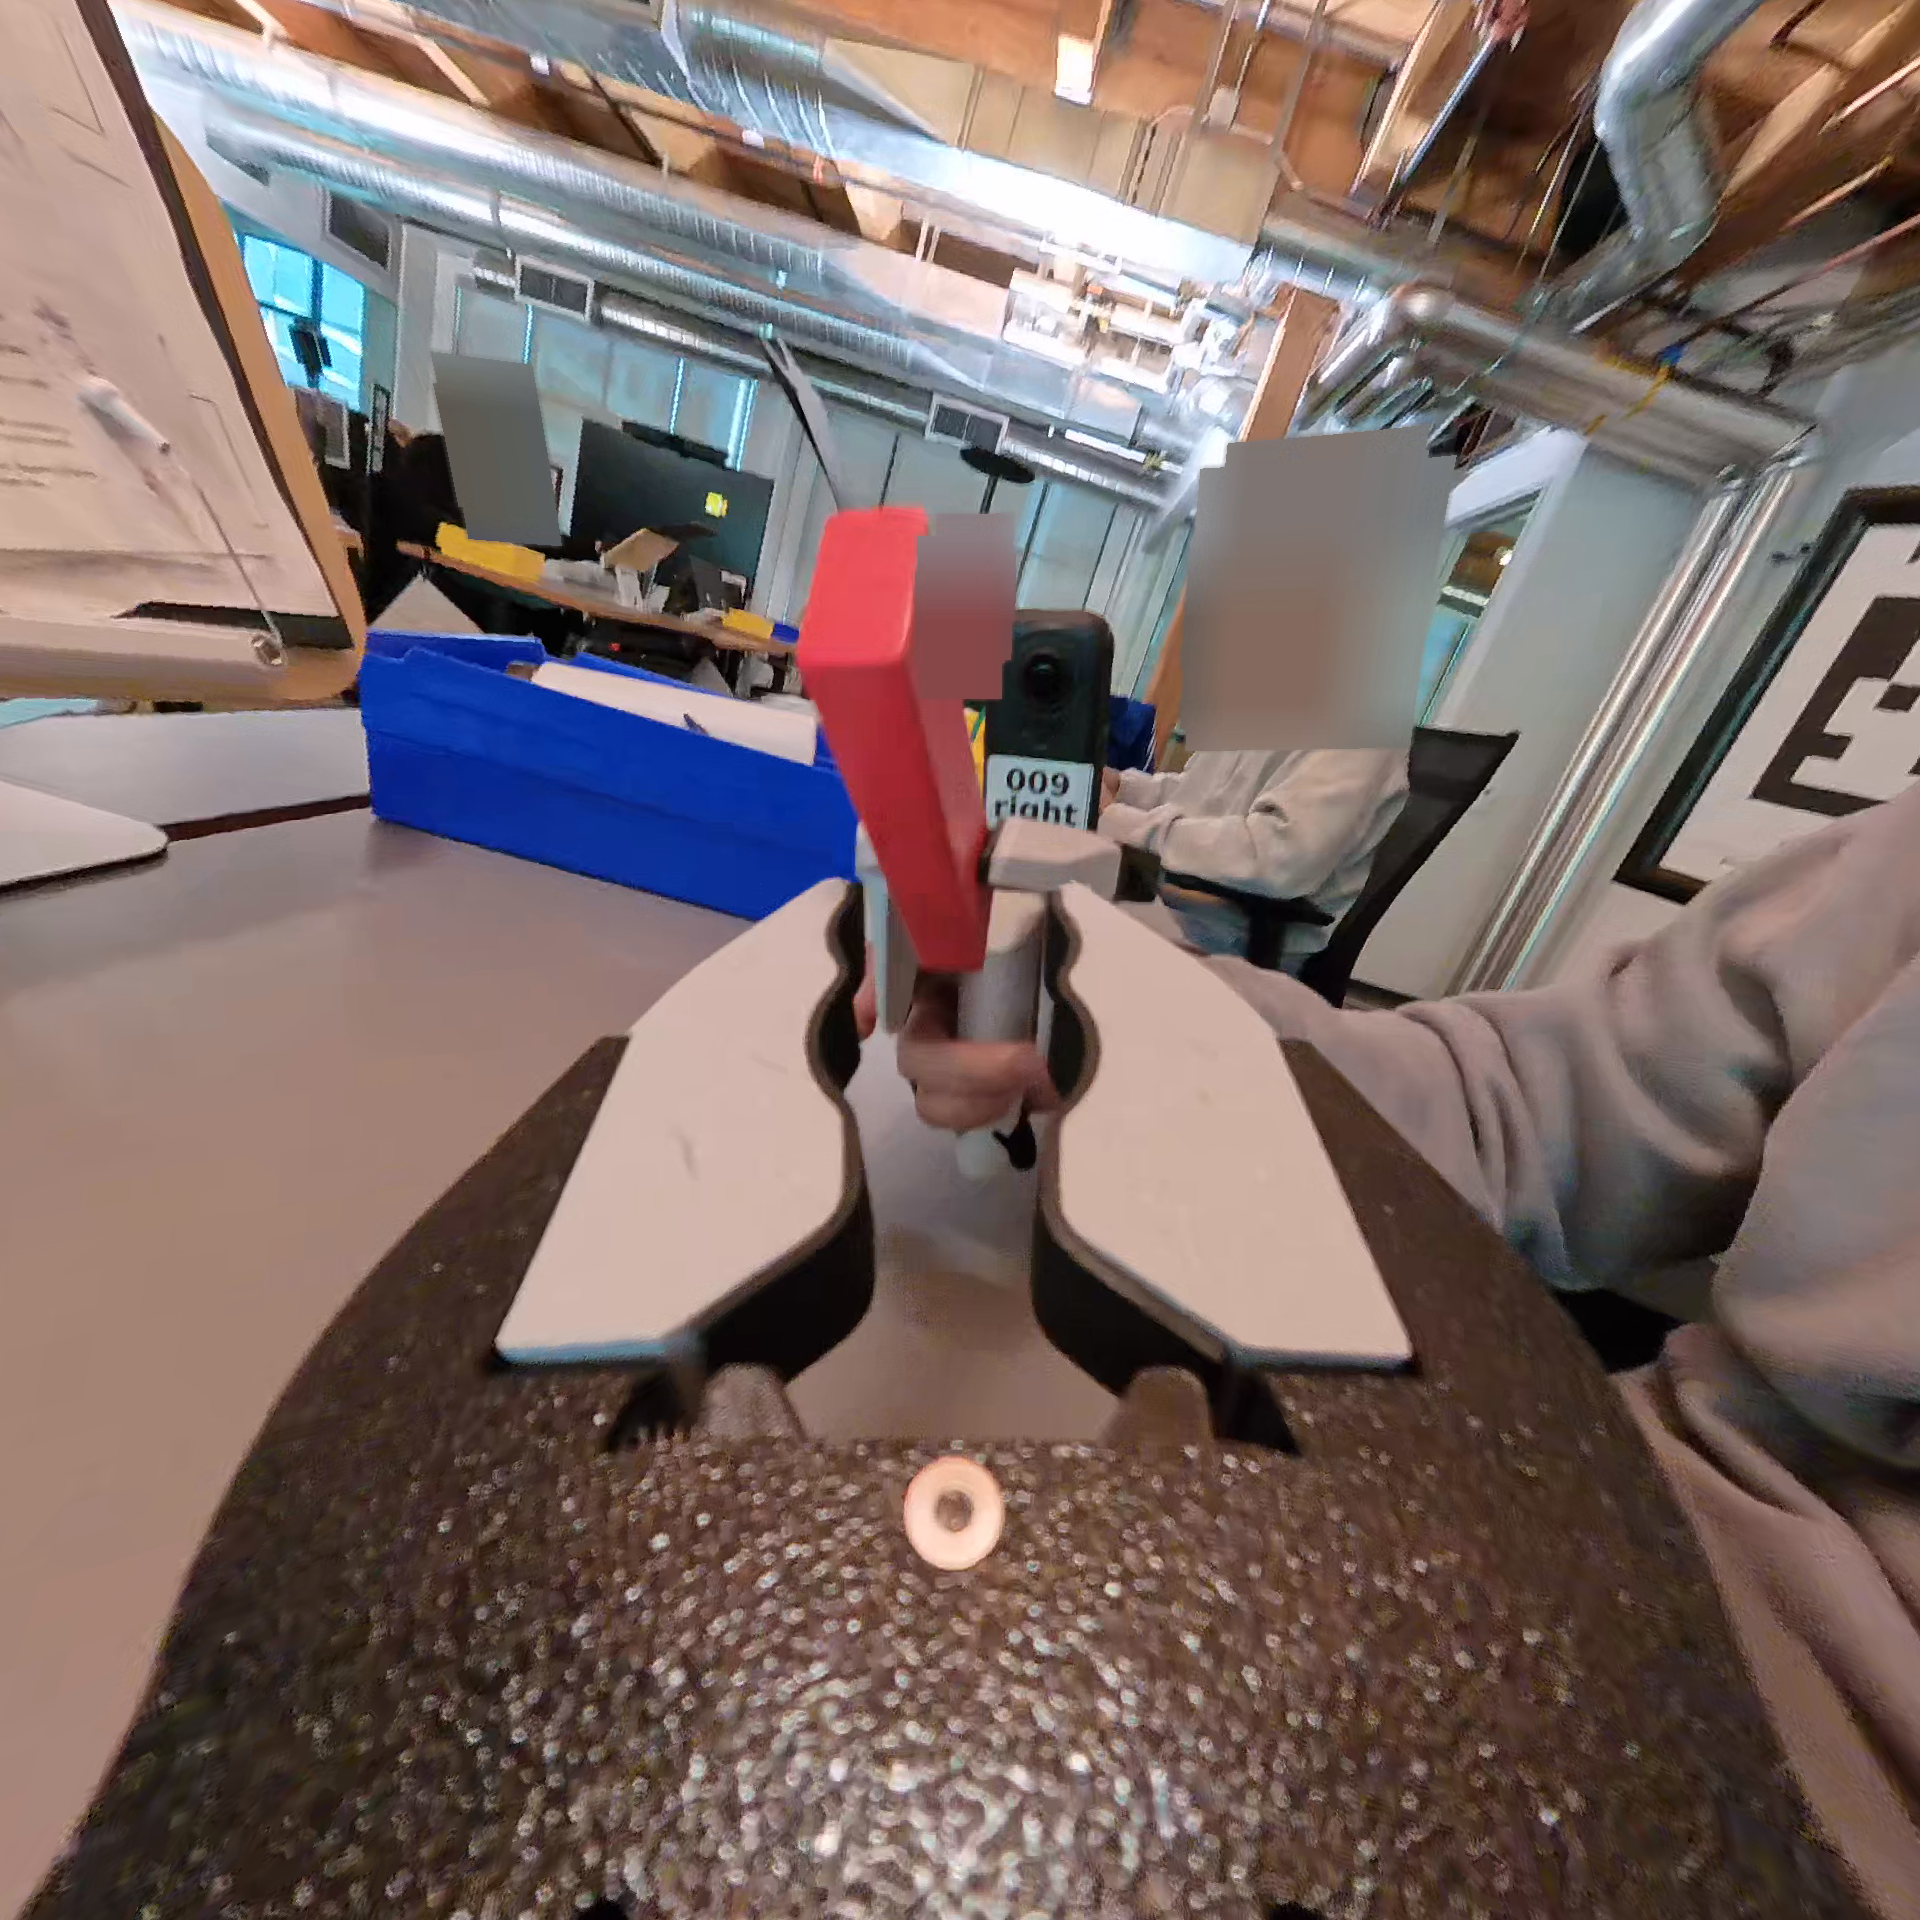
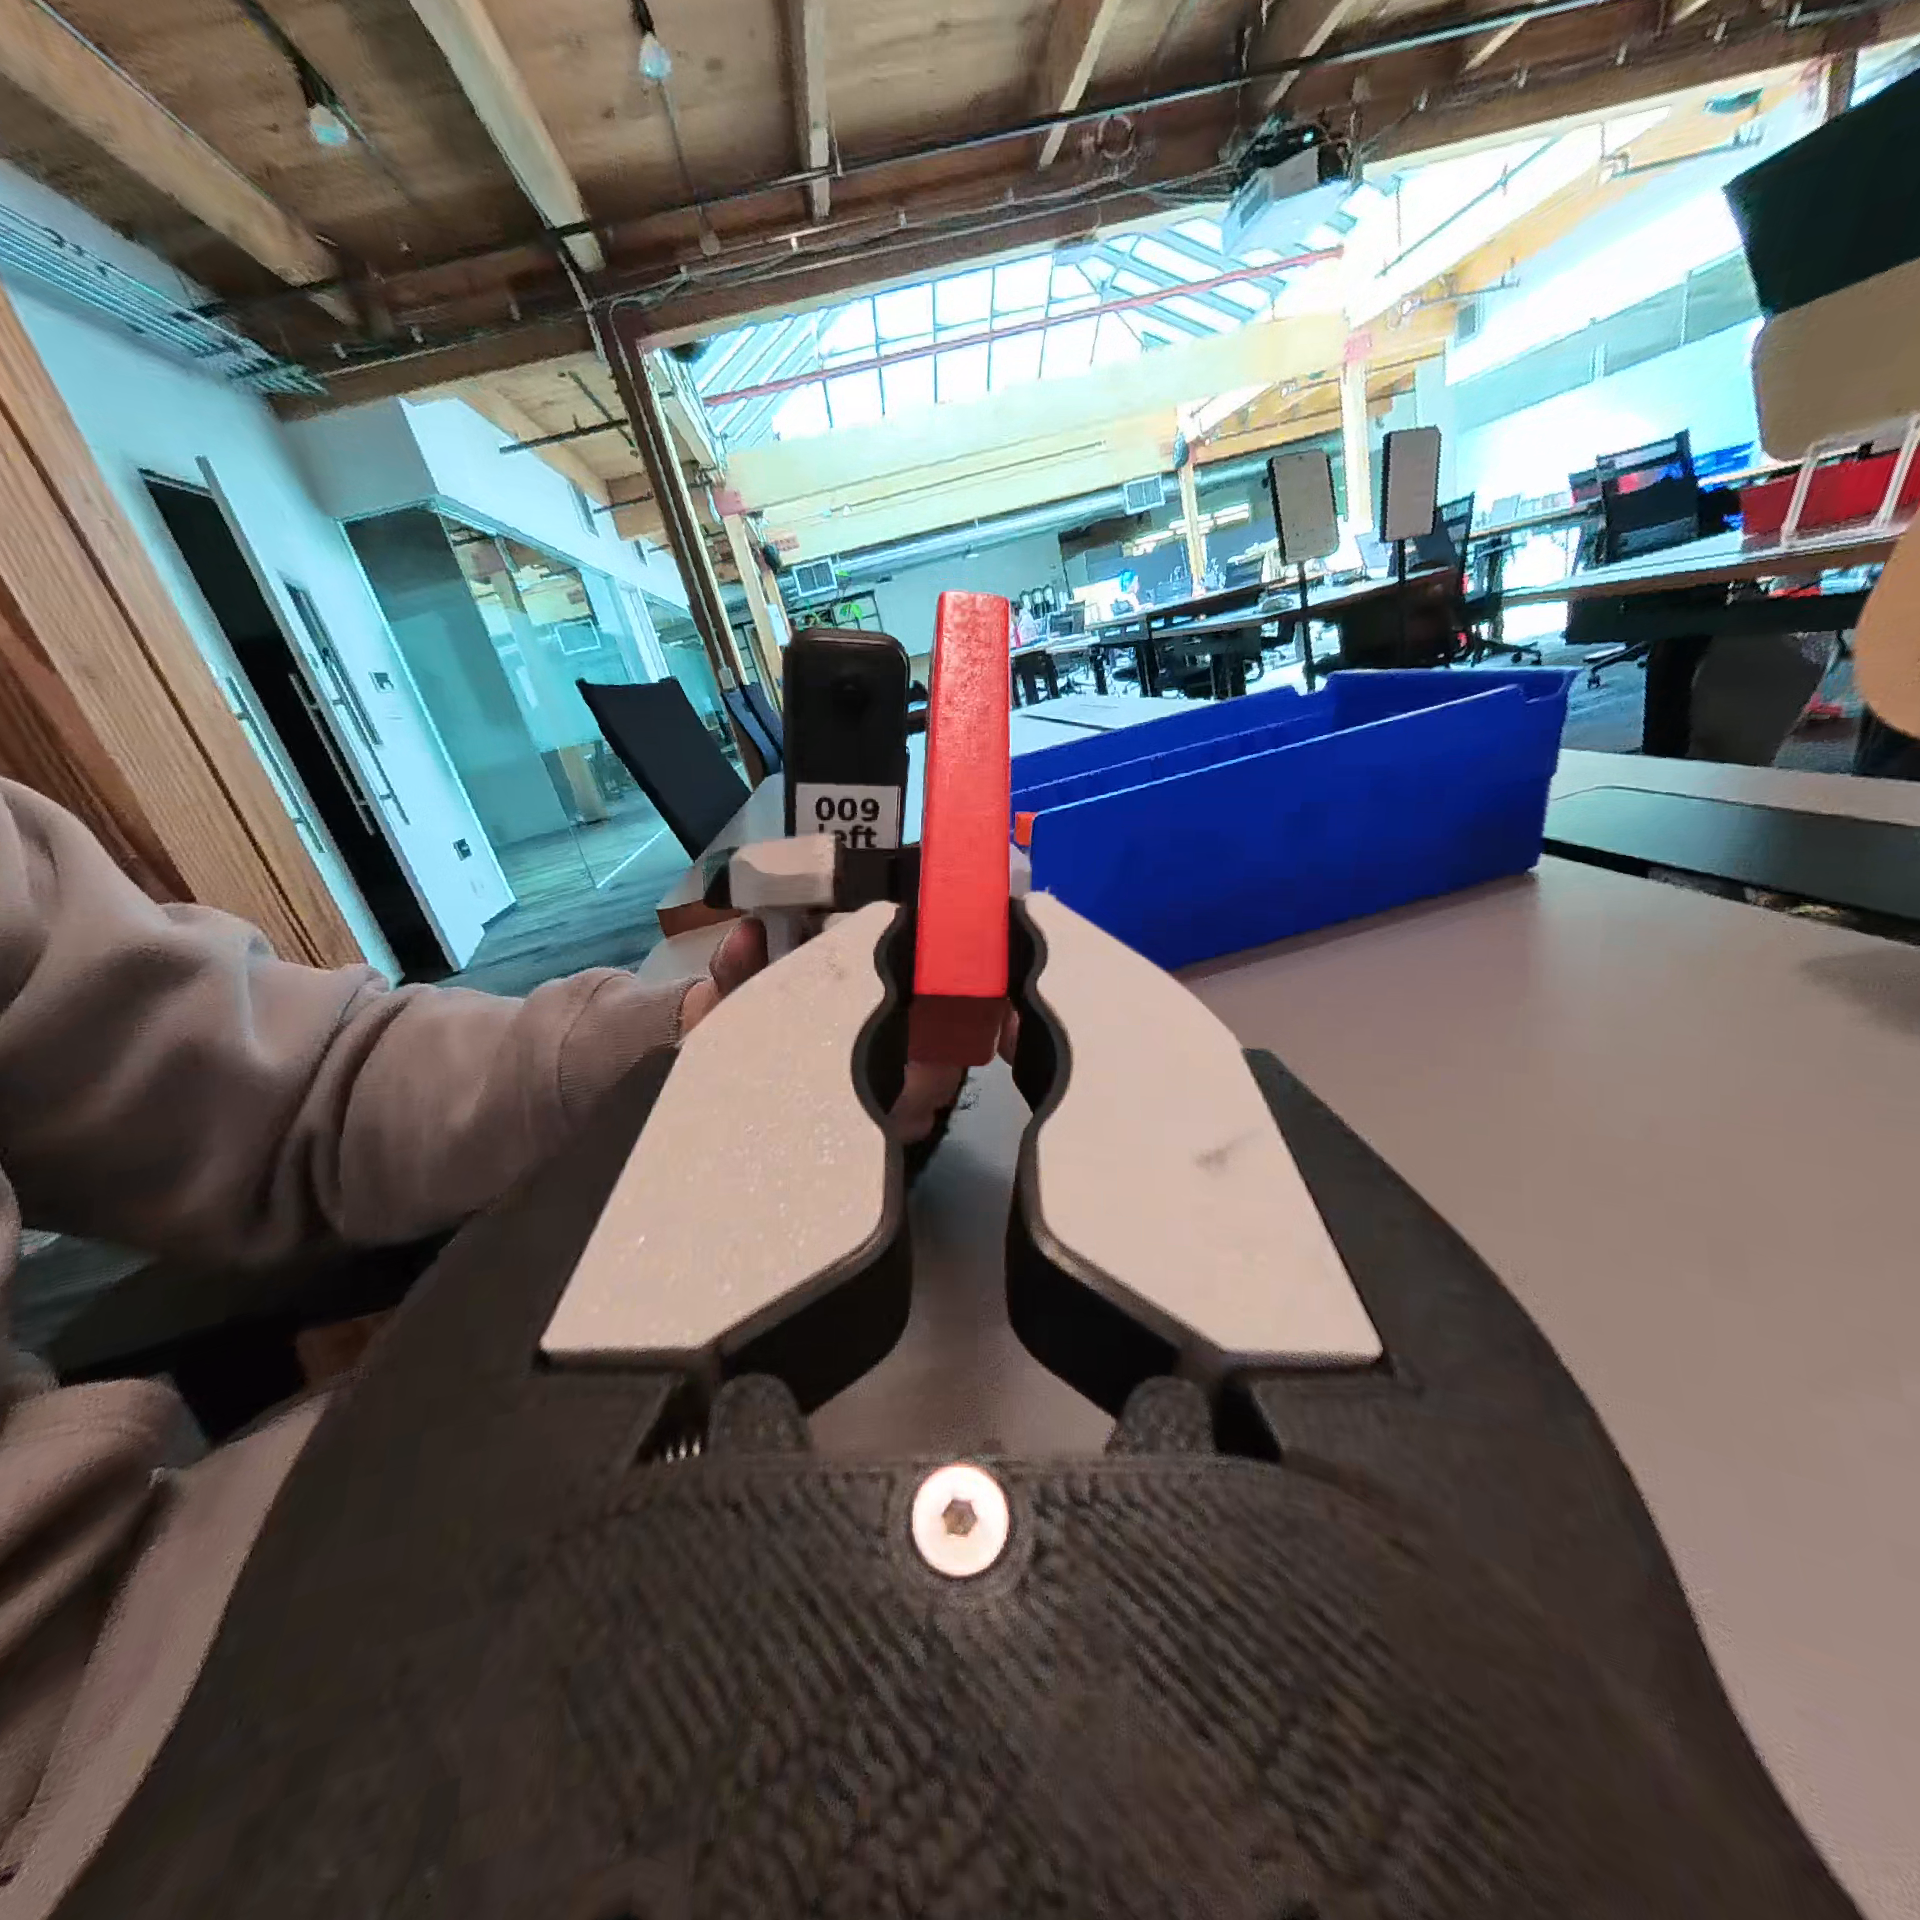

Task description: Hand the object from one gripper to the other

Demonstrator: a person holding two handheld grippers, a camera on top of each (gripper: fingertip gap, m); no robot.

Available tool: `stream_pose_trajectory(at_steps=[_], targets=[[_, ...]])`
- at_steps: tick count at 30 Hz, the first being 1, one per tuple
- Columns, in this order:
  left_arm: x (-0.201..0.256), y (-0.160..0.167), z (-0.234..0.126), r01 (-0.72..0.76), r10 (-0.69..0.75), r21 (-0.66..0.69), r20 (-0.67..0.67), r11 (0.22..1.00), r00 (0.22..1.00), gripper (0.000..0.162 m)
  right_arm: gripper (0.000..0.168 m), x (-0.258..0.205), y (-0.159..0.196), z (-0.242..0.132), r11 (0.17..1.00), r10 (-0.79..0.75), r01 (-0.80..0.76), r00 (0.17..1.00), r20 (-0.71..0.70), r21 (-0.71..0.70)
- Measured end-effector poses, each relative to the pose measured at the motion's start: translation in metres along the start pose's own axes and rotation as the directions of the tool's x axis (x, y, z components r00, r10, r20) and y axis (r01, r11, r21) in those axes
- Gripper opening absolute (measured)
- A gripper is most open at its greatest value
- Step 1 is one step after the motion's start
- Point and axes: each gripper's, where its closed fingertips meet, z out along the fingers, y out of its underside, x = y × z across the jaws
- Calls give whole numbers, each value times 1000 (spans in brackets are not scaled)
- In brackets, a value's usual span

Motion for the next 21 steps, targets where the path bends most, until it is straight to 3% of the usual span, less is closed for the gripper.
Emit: stream_pose_trajectory(at_steps=[3, 6, 9, 14, 18, 21], targets=[[-2, -2, 0, 19, -20, 30, 12, 999, 1000, 16, 17, -6, 8, 7, 999, -20, 20, 1000, 11, -32], [-4, 0, 0, 15, -15, -21, 10, 1000, 1000, 15, 19, -1, 11, 6, 995, -70, 67, 997, -32, -75], [-17, 8, -3, -101, 121, -147, 132, 984, 984, 15, 38, 12, 0, -3, 975, -218, 210, 963, -157, -68], [-28, 28, -6, -350, 450, -406, 182, 844, 874, 15, 31, 9, 8, -3, 863, -493, 458, 856, -155, -215], [-25, 49, -1, -431, 550, -505, 109, 748, 828, 15, 24, 5, 29, 2, 753, -626, 574, 776, -79, -321], [-24, 50, -3, -473, 588, -516, 74, 714, 806, 15, 22, 1, 31, 2, 734, -639, 594, 769, -37, -328]])
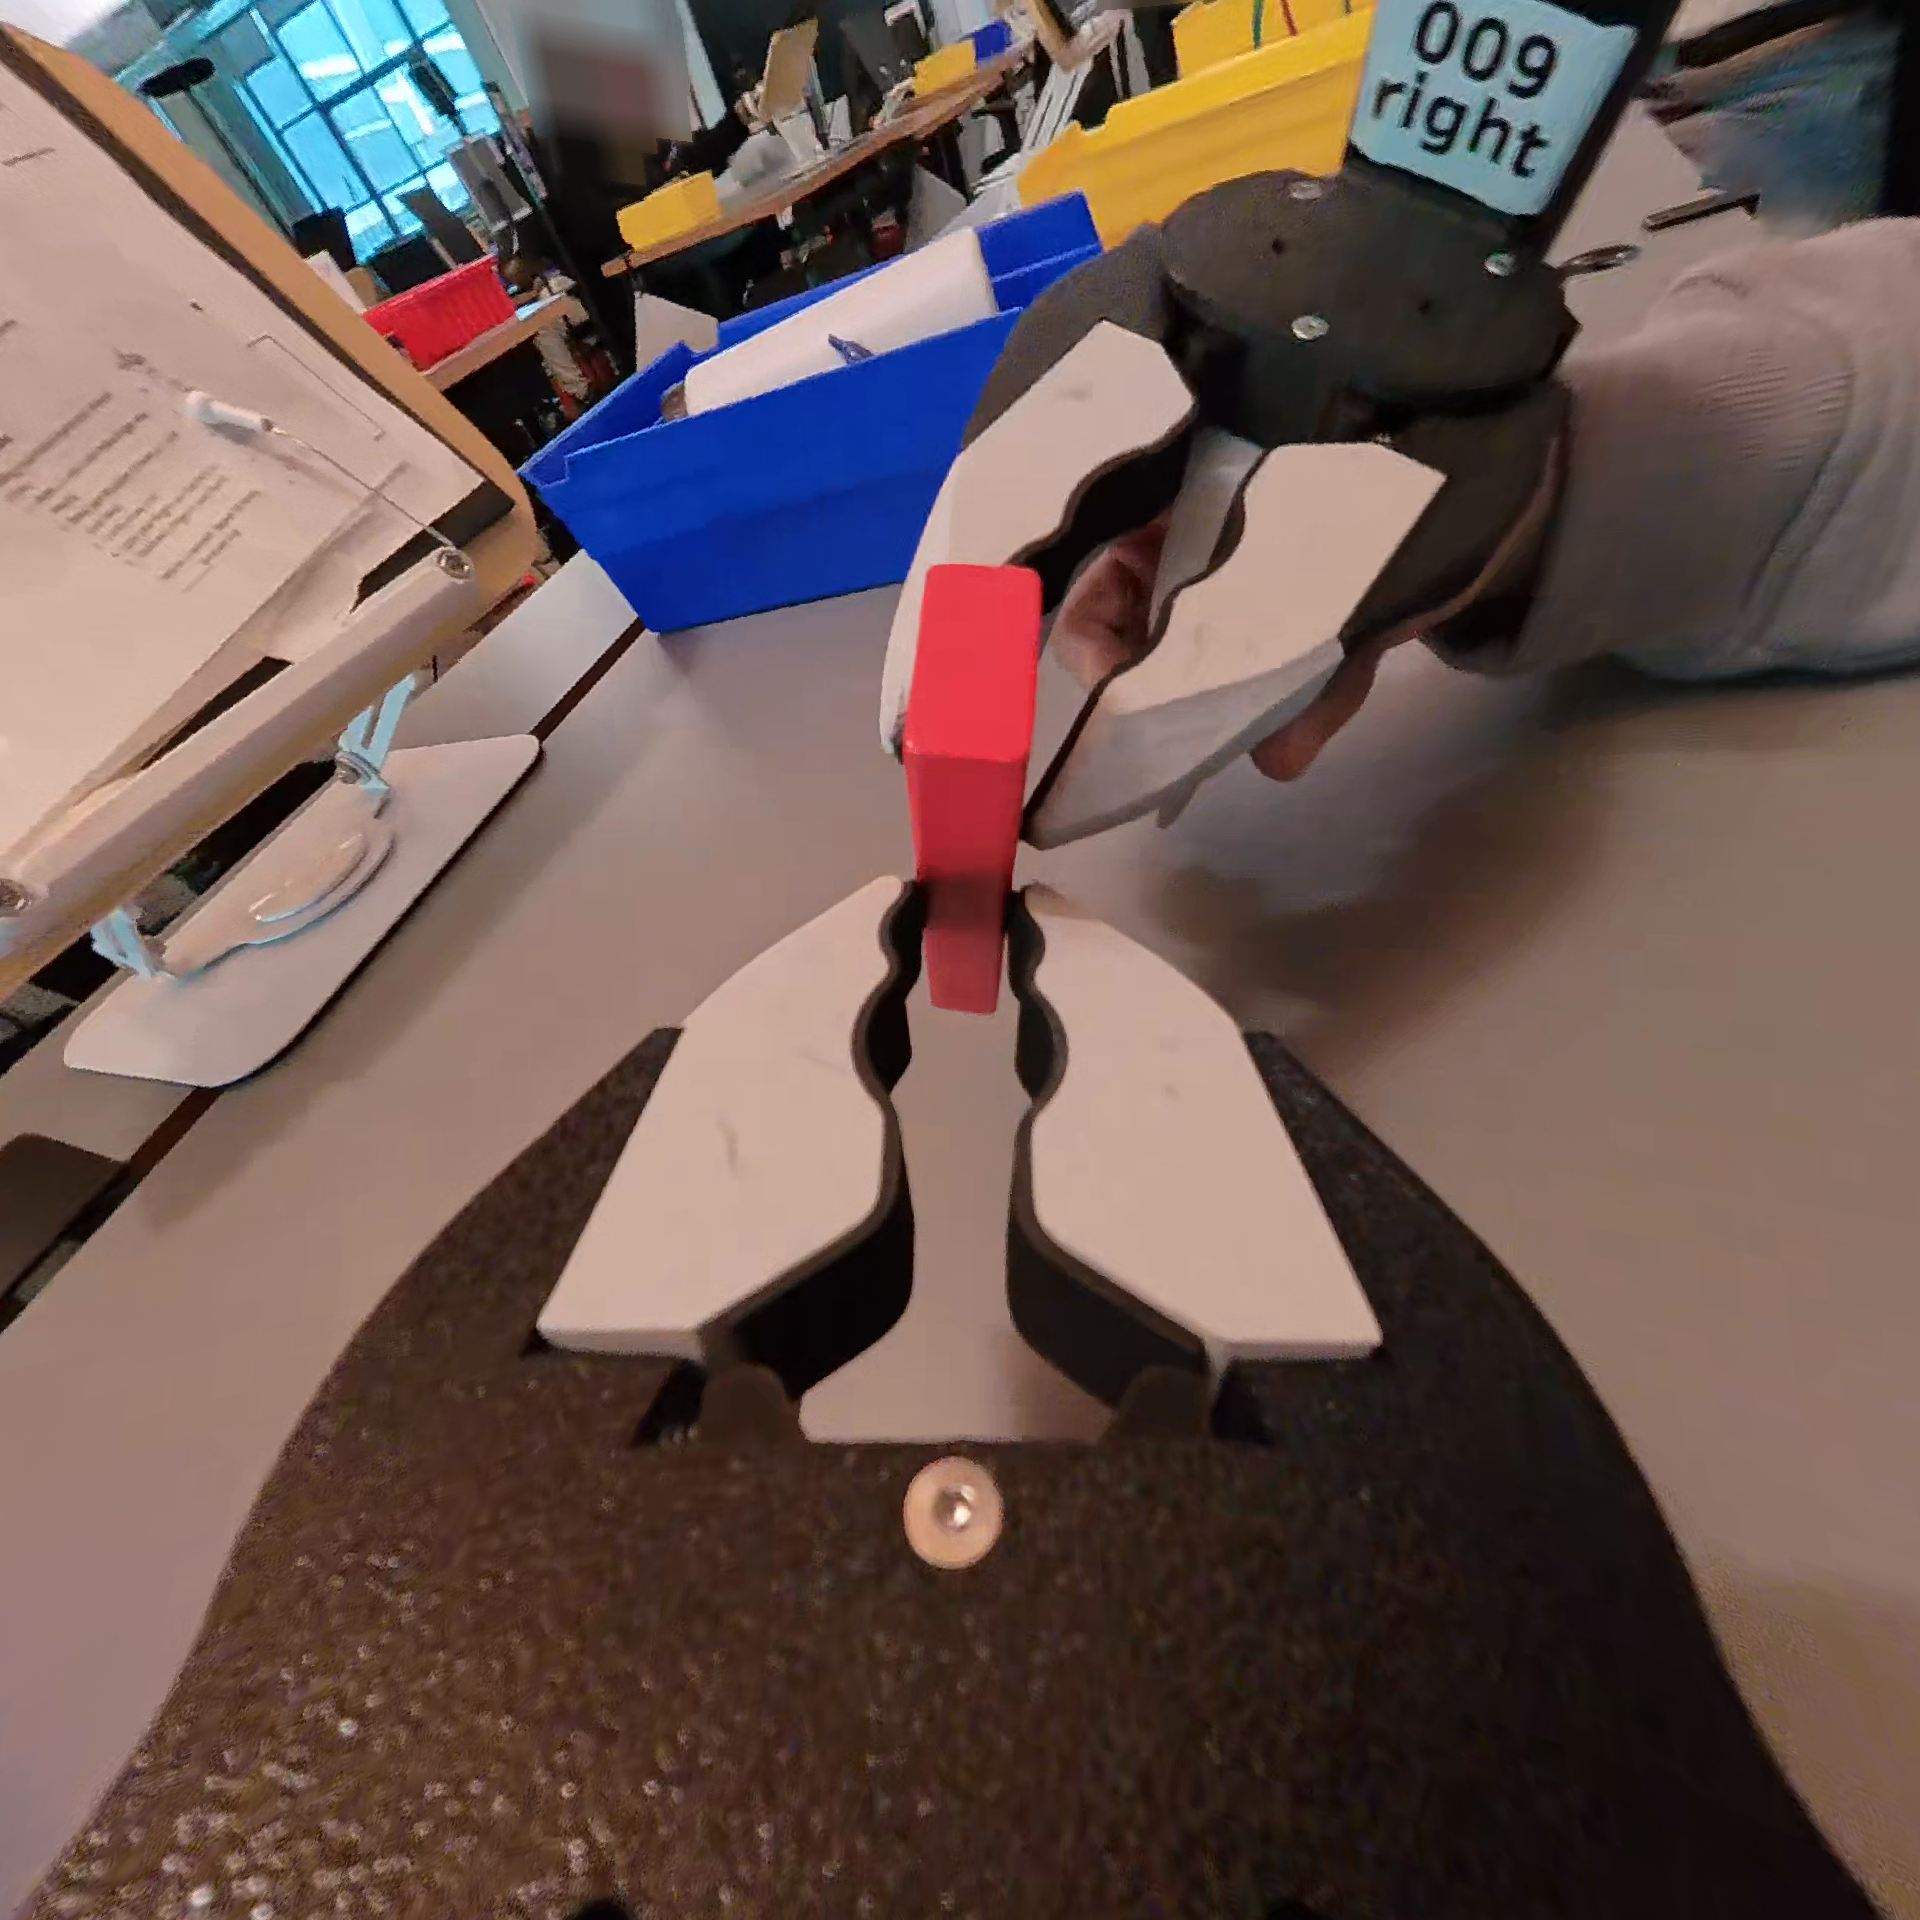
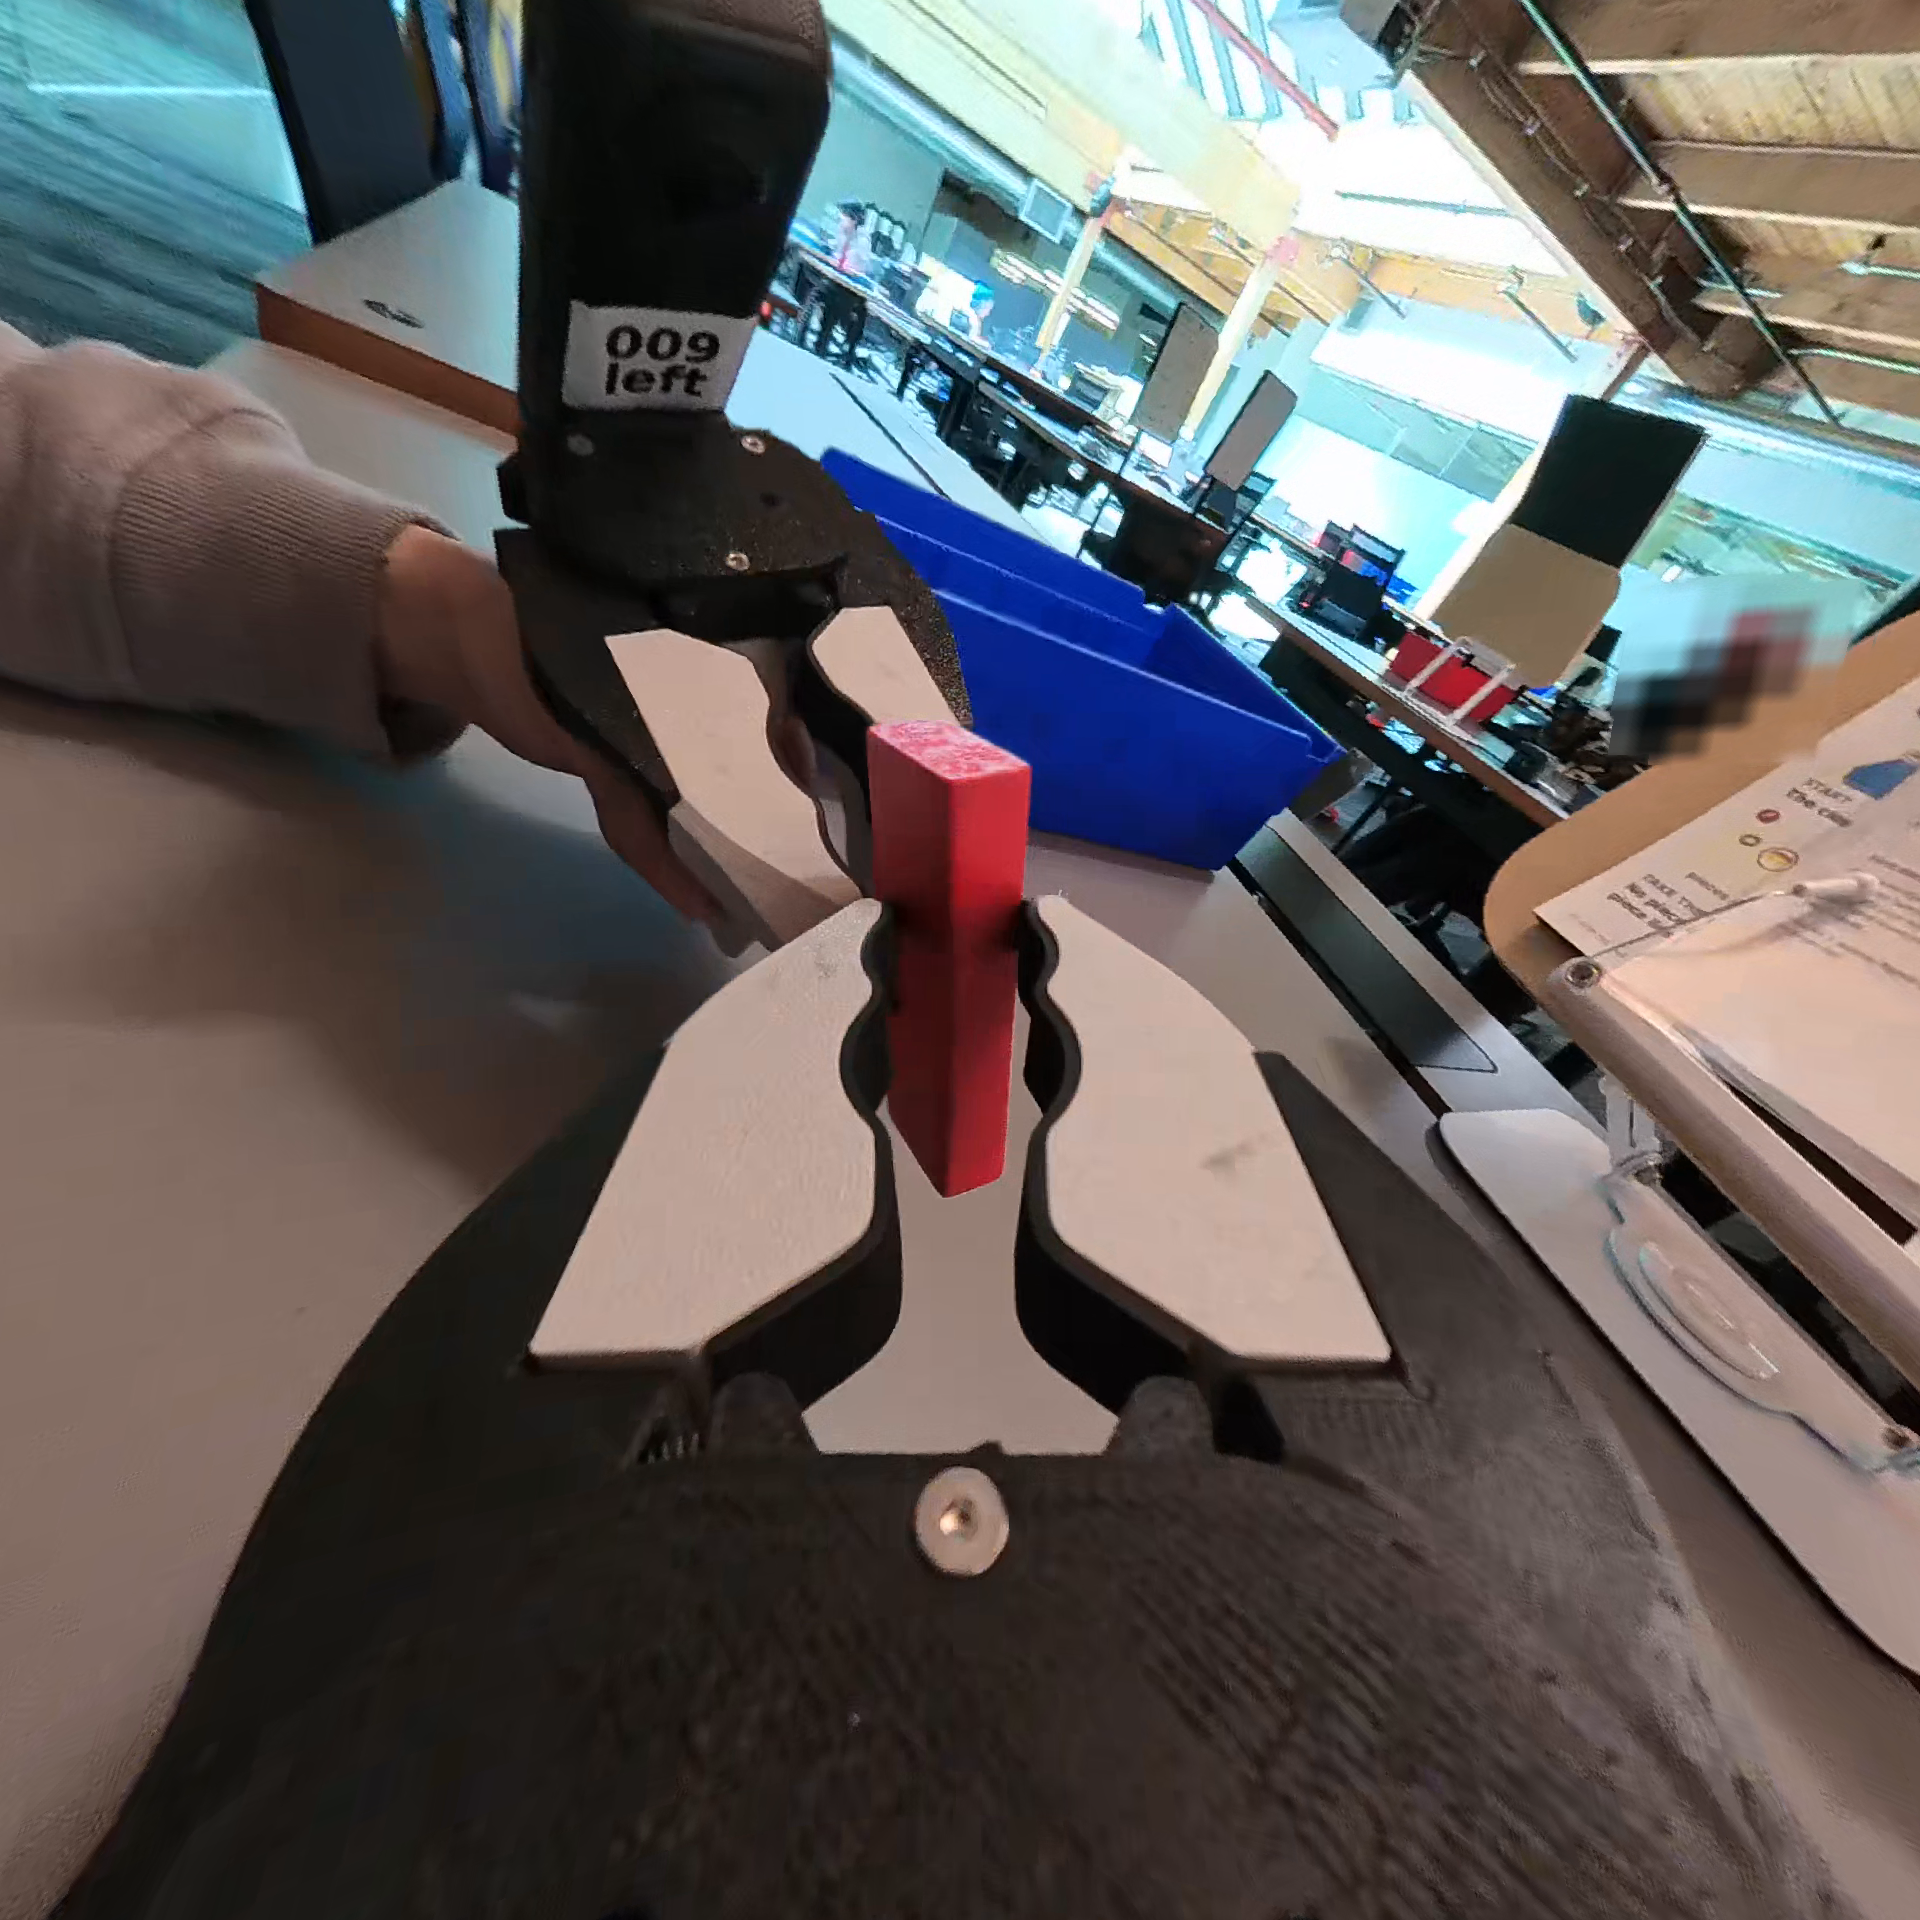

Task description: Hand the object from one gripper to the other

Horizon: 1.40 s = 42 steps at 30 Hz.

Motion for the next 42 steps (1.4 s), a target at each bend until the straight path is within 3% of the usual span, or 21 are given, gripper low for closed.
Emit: stream_pose_trajectory(at_steps=[3, 6, 9, 11, 16, 22, 24, 26, 29, 31, 33, 35, 38, 40, 42], targets=[[3, -10, -2, -24, 25, 68, -7, 997, 1000, 15, 21, 0, -9, -5, 998, 46, -47, 998, 33, 49], [3, -28, -10, -45, 41, 220, 22, 974, 999, 17, 20, 8, -27, -10, 955, 223, -230, 973, 56, 189], [-4, -39, -17, -57, 31, 326, 85, 944, 996, 28, 18, 25, -49, -20, 758, 500, -518, 852, 158, 396], [-4, -38, -16, -22, -1, 334, 69, 942, 998, 31, 18, 33, -52, -25, 632, 598, -621, 771, 217, 463], [2, -40, -12, 92, -93, 375, -16, 923, 996, 29, 17, 36, -48, -22, 532, 670, -694, 695, 260, 485], [4, -45, -15, 315, -263, 367, -187, 875, 947, 17, 18, 35, -51, -26, 581, 629, -669, 730, 266, 463], [1, -45, -18, 350, -287, 361, -217, 864, 933, 16, 22, 34, -46, -26, 644, 608, -647, 757, 241, 408], [-2, -36, -19, 294, -248, 303, -181, 907, 952, 16, 47, 36, -38, -29, 732, 561, -588, 807, 186, 343], [6, -16, -21, 149, -121, 143, -191, 978, 974, 16, 54, 27, -18, -31, 904, 383, -398, 916, 119, 158], [15, -4, -22, 69, -54, 55, -232, 996, 971, 16, 49, 17, -5, -31, 964, 253, -260, 961, 114, 52], [22, 4, -21, 25, -24, -1, -263, 1000, 965, 16, 43, 4, 5, -30, 978, 211, -207, 963, 170, -37], [27, 6, -20, 17, -20, -13, -295, 1000, 955, 16, 21, -15, 7, -29, 976, 220, -209, 934, 281, -66], [27, 10, -21, 14, -21, -27, -302, 1000, 953, 16, 17, -21, 10, -27, 975, 219, -197, 924, 314, -99], [18, 0, -22, 60, -43, 59, -261, 996, 964, 16, 17, -12, -2, -26, 971, 235, -240, 931, 279, -16], [4, -27, -30, 169, -114, 261, -213, 950, 970, 18, 17, 4, -23, -30, 929, 311, -348, 918, 246, 126]])
